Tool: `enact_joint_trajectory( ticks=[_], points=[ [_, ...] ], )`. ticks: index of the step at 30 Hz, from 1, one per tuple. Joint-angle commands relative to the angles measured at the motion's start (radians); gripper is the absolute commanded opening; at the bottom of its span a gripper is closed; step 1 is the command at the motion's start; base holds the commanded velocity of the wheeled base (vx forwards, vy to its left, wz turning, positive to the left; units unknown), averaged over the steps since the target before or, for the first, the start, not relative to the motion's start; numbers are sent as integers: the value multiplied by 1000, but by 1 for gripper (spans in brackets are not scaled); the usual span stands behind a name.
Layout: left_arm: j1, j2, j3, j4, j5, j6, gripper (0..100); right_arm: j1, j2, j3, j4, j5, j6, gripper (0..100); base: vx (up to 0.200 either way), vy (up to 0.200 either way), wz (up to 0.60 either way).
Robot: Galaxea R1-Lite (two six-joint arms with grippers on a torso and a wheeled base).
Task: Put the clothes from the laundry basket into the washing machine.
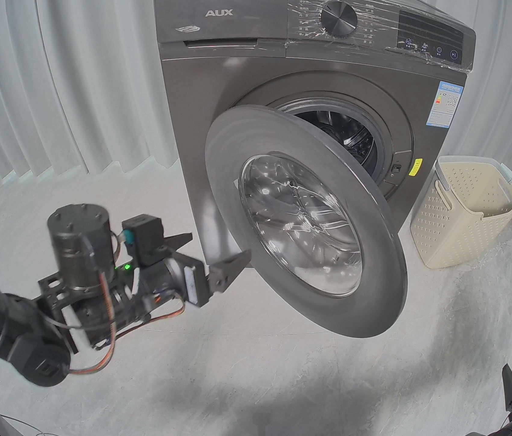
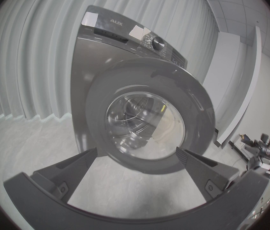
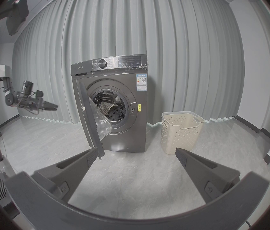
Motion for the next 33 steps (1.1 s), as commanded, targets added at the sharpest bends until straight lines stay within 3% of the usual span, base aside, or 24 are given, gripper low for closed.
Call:
enact_joint_trajectory(
  ticks=[1,6,7,8,10,14,17,18,20,22,24,25,27,29,30,31,33],
  points=[
    [5,-362,329,-20,-5,60,100,-1,-16,18,0,3,0,100,0,0,0],
    [11,-597,502,2,7,132,100,-4,-16,18,2,-2,-4,100,0,0,0],
    [11,-597,502,2,7,132,100,-4,-16,18,2,-2,-4,100,0,0,0],
    [37,-658,551,6,41,158,100,-4,-16,18,0,-2,-8,100,0,0,0],
    [92,-724,590,12,78,164,100,-3,-16,18,2,-2,5,100,0,0,0],
    [249,-913,591,143,83,165,100,-3,-16,18,-12,6,6,100,0,0,0],
    [310,-1013,591,241,83,165,100,-3,-16,-15,-99,15,25,100,0,0,0],
    [342,-1068,591,308,81,164,100,-1,-16,-70,-161,23,42,100,0,0,0],
    [400,-1223,591,459,75,156,100,2,15,-166,-176,80,51,100,0,0,0],
    [425,-1321,591,571,55,153,100,2,47,-173,-112,167,49,100,0,0,0],
    [425,-1321,591,571,55,153,100,2,47,-173,-112,167,49,100,0,0,0],
    [465,-1422,591,692,29,153,100,0,131,-182,-33,350,49,100,0,0,0],
    [492,-1471,591,746,21,155,100,-4,245,-205,-46,455,48,100,0,0,0],
    [511,-1494,591,767,20,156,100,-3,318,-229,-66,497,48,100,0,0,0],
    [532,-1528,591,796,12,156,100,2,424,-265,-106,543,40,100,0,0,0],
    [537,-1537,591,805,7,156,100,5,453,-274,-116,552,37,100,0,0,0],
    [555,-1600,591,891,-28,156,100,30,622,-326,-190,586,-11,100,0,0,0]
  ],
)
